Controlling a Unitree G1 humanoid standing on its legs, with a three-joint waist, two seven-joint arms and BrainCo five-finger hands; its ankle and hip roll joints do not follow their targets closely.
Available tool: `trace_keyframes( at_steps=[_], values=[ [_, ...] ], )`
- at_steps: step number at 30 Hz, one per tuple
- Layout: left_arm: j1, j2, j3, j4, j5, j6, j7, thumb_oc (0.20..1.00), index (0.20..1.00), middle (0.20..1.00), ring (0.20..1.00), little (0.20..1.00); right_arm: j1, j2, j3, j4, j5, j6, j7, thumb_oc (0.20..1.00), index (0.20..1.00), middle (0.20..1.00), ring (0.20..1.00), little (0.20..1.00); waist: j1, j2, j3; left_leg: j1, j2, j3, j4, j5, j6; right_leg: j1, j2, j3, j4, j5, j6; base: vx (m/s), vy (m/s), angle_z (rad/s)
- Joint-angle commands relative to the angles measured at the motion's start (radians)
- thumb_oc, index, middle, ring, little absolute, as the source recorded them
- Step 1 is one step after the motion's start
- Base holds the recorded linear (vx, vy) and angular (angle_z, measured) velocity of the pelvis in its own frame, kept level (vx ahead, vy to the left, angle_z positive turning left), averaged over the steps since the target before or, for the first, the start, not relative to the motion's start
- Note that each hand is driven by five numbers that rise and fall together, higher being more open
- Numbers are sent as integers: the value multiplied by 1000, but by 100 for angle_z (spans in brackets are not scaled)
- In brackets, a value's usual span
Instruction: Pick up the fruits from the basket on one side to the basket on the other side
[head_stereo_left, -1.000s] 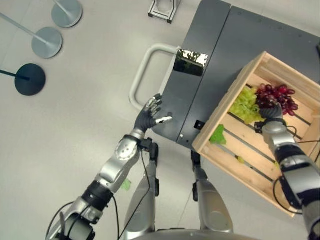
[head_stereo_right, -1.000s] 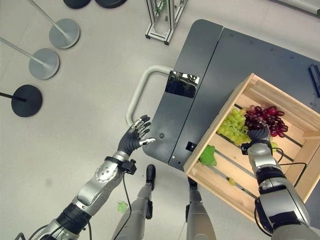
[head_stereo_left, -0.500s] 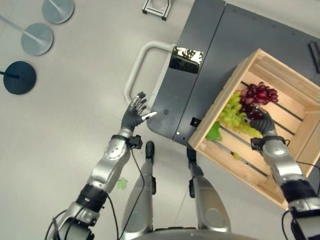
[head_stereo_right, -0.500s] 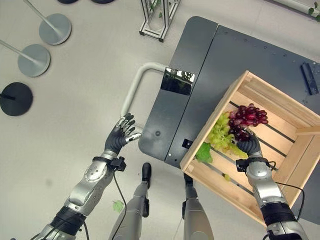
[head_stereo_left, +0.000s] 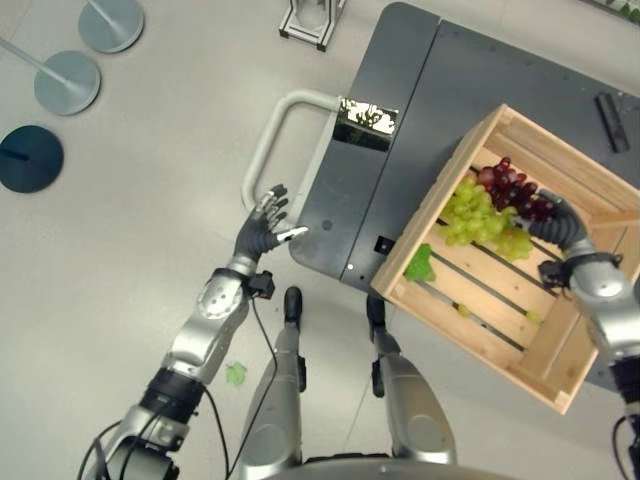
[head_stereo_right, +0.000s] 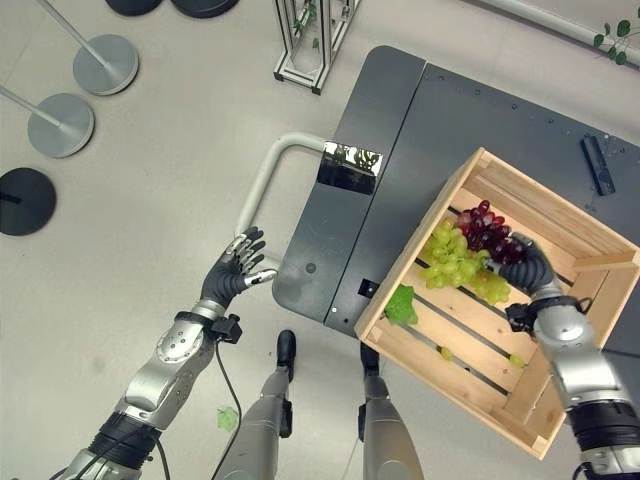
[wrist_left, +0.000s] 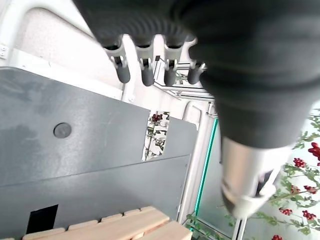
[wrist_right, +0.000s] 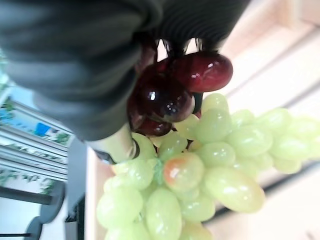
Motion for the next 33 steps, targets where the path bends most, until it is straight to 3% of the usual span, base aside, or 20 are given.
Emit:
trace_keyframes(
  at_steps=[1, 6, 10, 15, 16, 22, 33],
  values=[
    [11, 52, 7, -62, 62, -18, -37, 1000, 1000, 1000, 1000, 1000, -96, -127, -55, -95, 72, -51, 39, 200, 200, 200, 200, 200, 16, -97, -93, -21, 44, 6, 64, -97, -64, -66, -97, -45, 163, -179, 100, 0, 0, 0],
    [4, 97, -17, -80, 81, -14, -77, 1000, 1000, 1000, 1000, 1000, -145, -343, -6, -163, 135, -32, 137, 200, 200, 200, 200, 200, 18, -127, -124, -2, 56, 12, 59, -97, -73, -54, -93, -50, 166, -182, 103, 19, -1, -4],
    [-21, 112, -47, -87, 73, -14, -90, 1000, 1000, 1000, 1000, 1000, -214, -425, 64, -191, 159, -24, 169, 200, 200, 200, 200, 200, 20, -137, -137, 7, 62, 15, 55, -98, -78, -47, -91, -51, 165, -184, 103, 14, -3, -8],
    [-126, 123, -144, -80, 81, -16, -105, 1000, 1000, 1000, 1000, 1000, -471, -491, 323, -168, 198, -15, 194, 200, 200, 200, 200, 200, 24, -155, -160, 15, 69, 15, 51, -95, -84, -37, -85, -53, 164, -188, 103, 1, -3, 1],
    [-178, 117, -188, -70, 85, -17, -109, 1000, 1000, 1000, 1000, 1000, -570, -496, 428, -164, 203, -7, 207, 200, 200, 200, 200, 200, 23, -162, -168, 19, 72, 16, 52, -95, -87, -32, -85, -56, 166, -191, 102, 0, 0, 0],
    [-333, 51, -287, -9, 101, -24, -83, 1000, 1000, 1000, 1000, 1000, -818, -446, 684, -105, 195, 3, 212, 200, 200, 200, 200, 200, 12, -163, -190, 24, 75, 11, 51, -95, -90, -16, -83, -64, 163, -196, 100, 0, 0, 0],
    [-434, -27, -398, 71, 129, -17, -88, 1000, 1000, 1000, 1000, 1000, -909, -322, 862, -25, 30, 62, 274, 200, 200, 200, 200, 200, 22, -134, -217, 25, 68, -6, 57, -98, -88, 12, -84, -81, 160, -204, 96, 2, 0, 1]
  ],
)
